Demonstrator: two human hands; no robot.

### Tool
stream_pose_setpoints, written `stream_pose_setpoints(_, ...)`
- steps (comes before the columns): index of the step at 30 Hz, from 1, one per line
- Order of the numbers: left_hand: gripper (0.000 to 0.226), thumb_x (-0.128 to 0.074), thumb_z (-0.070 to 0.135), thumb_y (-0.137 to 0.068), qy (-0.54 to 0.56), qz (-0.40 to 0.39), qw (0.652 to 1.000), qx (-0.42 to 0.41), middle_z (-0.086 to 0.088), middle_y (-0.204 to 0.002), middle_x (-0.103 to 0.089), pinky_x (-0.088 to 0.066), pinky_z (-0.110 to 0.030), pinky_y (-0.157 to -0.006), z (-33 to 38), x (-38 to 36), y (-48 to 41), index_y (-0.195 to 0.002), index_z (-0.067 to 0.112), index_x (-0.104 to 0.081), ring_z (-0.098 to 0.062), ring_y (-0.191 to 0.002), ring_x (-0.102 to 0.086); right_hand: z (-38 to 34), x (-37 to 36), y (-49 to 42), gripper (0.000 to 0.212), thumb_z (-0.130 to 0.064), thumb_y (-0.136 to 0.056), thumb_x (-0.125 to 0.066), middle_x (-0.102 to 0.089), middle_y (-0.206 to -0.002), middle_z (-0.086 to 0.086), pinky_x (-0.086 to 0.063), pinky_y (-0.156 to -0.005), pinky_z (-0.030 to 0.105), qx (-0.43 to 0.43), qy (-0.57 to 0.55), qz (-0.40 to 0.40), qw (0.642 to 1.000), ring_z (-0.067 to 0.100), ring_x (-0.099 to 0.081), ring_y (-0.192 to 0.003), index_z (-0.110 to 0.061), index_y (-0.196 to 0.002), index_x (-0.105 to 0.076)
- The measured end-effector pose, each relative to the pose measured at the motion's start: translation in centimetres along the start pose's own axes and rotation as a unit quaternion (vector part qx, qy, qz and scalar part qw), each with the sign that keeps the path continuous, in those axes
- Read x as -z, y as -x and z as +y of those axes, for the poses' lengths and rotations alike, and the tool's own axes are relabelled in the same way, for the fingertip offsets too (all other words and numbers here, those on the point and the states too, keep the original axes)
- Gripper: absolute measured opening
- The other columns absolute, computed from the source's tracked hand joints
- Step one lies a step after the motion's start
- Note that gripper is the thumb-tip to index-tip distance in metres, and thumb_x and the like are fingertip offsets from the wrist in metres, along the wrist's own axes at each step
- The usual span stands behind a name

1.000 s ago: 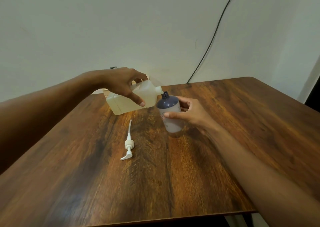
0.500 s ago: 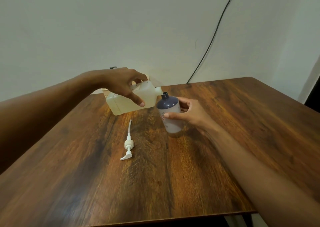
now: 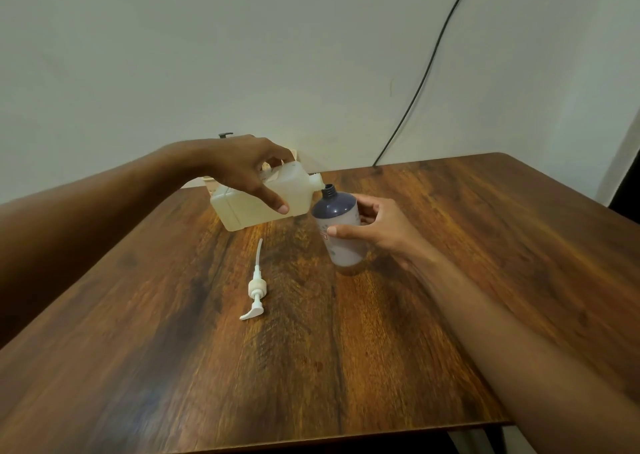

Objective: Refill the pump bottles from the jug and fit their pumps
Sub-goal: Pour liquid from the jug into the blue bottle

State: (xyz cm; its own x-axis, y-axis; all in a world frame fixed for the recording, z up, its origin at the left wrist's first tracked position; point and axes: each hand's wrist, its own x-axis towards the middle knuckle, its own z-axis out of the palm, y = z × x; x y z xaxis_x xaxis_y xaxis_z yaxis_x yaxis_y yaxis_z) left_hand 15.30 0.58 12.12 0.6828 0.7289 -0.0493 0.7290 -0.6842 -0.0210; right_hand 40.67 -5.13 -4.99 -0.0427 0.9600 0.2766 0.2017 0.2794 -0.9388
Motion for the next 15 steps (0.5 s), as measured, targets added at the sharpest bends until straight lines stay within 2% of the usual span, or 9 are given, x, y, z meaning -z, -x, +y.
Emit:
stream_pose_setpoints(7,0.083,-0.082,0.048,-0.079,0.003,0.000,1.000,-0.001,-0.003,-0.142,-0.060,-0.049,-0.030,-0.093,0.16,-0.17,-0.14,-0.149,0.019,-0.048,-0.025,-0.123,-0.061,-0.25,0.00,0.18,0.069,-0.049,-0.059,-0.101,-0.078,-0.122,-0.020,-0.060,-0.100,0.038,-0.002,0.001,0.001,1.000,0.003,-0.072,-0.114,-0.046,-0.123,-0.074)
stream_pose_setpoints(11,0.081,-0.082,0.047,-0.079,0.005,-0.001,1.000,-0.003,-0.003,-0.141,-0.060,-0.049,-0.028,-0.091,0.09,-0.17,-0.21,-0.148,0.019,-0.049,-0.024,-0.122,-0.061,-0.08,0.00,0.16,0.079,-0.049,-0.058,-0.101,-0.078,-0.125,-0.015,-0.060,-0.103,0.043,-0.001,-0.003,0.005,1.000,0.011,-0.071,-0.121,-0.038,-0.132,-0.073)
stream_pose_setpoints(15,0.083,-0.082,0.048,-0.079,0.004,-0.002,1.000,-0.004,-0.003,-0.142,-0.060,-0.049,-0.028,-0.091,-0.07,-0.04,-0.25,-0.149,0.019,-0.049,-0.025,-0.122,-0.061,-0.14,0.03,0.16,0.080,-0.050,-0.058,-0.101,-0.078,-0.126,-0.014,-0.059,-0.106,0.046,-0.001,-0.001,0.004,1.000,0.012,-0.070,-0.122,-0.038,-0.132,-0.073)
